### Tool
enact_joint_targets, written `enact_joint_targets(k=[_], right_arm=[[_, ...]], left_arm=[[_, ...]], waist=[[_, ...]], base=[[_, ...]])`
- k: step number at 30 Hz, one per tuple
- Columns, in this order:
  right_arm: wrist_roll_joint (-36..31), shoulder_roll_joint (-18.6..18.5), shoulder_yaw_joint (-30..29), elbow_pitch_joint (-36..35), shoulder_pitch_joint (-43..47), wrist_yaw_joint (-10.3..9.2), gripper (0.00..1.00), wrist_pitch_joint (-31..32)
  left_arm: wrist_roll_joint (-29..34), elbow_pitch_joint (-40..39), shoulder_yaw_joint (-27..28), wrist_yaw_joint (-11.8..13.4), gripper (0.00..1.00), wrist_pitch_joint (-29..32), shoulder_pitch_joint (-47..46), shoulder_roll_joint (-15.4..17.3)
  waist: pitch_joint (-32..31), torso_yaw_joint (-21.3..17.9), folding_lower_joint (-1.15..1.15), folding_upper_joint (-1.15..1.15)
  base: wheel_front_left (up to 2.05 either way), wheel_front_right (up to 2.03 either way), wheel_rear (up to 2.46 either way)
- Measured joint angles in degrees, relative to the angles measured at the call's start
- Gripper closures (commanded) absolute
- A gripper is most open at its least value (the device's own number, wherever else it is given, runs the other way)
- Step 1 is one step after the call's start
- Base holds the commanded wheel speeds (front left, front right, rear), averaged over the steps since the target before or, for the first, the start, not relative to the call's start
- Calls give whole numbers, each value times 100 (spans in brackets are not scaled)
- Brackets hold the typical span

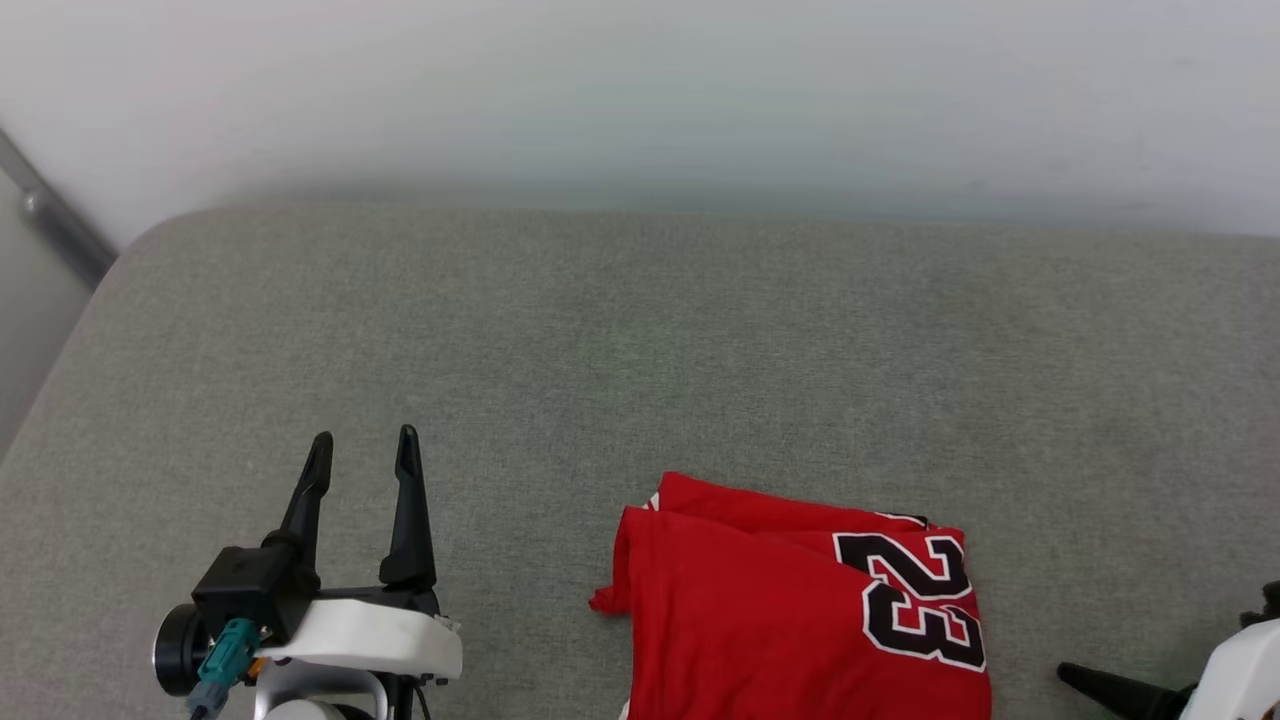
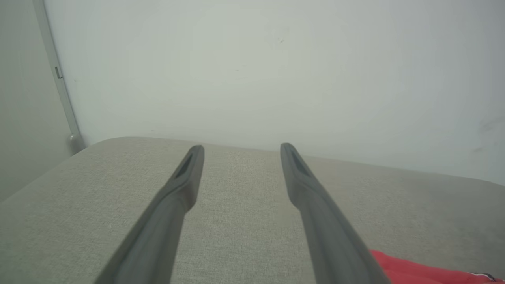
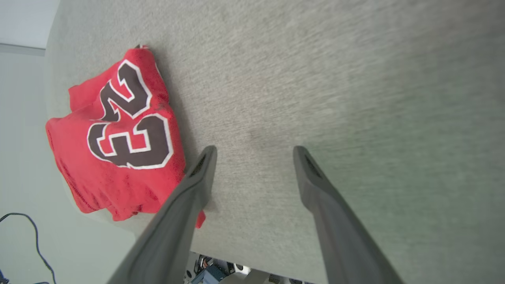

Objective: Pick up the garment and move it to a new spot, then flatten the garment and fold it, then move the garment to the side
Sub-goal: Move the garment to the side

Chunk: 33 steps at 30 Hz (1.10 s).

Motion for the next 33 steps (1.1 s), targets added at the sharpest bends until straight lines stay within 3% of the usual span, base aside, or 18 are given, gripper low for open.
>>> enact_joint_targets(k=[4,10,15,18,26,33], right_arm=[[371,500,-219,60,-197,0,0,761],[1081,634,-237,370,-595,0,0,962],[1537,634,138,918,-803,3,0,904],[1549,627,304,1081,-869,4,100,769],[1081,566,724,878,-915,1,100,412],[310,-192,1397,567,-1075,1,100,-63]], left_arm=[[86,65,53,-112,0,-7,-115,-135],[221,190,77,-297,0,-8,-319,-292],[300,307,122,-405,0,-8,-401,-363],[347,357,144,-454,0,-8,-412,-422],[499,452,230,-505,0,-8,-358,-426],[576,353,301,-558,0,-14,-288,-412]], waist=[[197,184,0,0],[467,436,0,0],[558,550,0,0],[541,556,0,0],[331,401,0,0],[250,-55,0,0]], base=[[0,0,0],[0,0,0],[0,0,0],[0,0,0],[0,0,0],[0,0,0]])
